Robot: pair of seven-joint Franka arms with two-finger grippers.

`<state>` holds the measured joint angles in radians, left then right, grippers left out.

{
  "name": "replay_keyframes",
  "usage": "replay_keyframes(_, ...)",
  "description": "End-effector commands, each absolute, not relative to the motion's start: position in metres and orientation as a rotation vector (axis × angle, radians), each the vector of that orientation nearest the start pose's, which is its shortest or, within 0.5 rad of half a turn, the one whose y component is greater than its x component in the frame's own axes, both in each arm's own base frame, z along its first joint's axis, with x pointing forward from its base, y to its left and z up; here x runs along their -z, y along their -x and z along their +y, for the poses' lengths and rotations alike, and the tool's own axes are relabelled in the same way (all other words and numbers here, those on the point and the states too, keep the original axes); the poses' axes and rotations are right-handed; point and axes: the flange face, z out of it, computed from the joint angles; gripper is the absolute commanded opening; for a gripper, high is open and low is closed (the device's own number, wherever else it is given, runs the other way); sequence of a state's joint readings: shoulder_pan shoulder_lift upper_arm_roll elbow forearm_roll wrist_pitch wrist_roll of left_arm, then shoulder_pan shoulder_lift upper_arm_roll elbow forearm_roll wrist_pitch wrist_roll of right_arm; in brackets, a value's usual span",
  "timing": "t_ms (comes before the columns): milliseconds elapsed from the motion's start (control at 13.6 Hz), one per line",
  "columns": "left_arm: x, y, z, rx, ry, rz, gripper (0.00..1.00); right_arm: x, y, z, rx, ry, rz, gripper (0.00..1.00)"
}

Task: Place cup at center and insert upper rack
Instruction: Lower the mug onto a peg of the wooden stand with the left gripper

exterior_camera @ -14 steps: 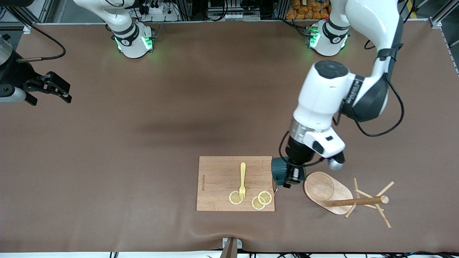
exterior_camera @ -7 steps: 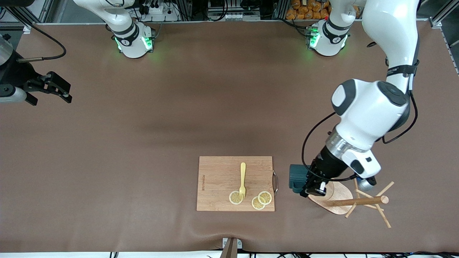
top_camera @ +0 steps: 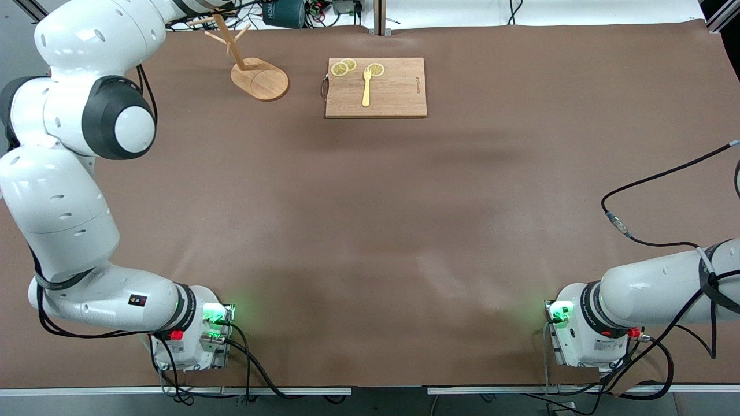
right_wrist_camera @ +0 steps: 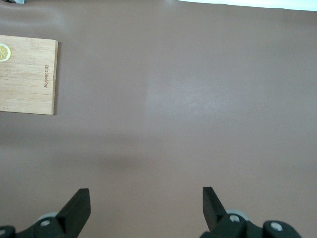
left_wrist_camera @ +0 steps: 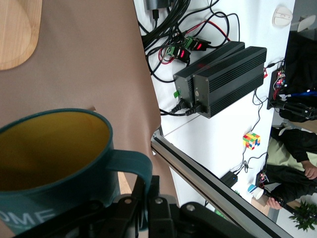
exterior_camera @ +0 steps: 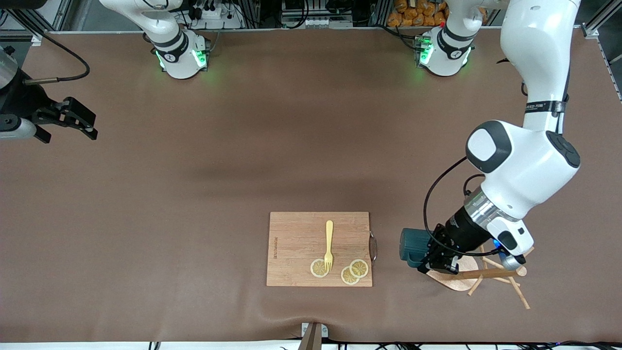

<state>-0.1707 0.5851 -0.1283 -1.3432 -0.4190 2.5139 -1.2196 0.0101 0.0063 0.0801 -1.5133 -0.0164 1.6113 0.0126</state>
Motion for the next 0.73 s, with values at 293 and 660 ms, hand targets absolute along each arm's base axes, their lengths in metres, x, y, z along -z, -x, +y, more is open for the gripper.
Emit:
replay_keyframes(293,-0.455,-0.741,-0.158,-0.147,-2.093,1.328,0.0,-0.656,-0.559,0.05,0.143,3.161,-0.135,1.0)
replay_keyframes(660,-0.458,-0.744,-0.121,-0.123,-2.088,1.377,0.0,-0.656,-0.559,0.051,0.143,3.16,-0.137,1.0)
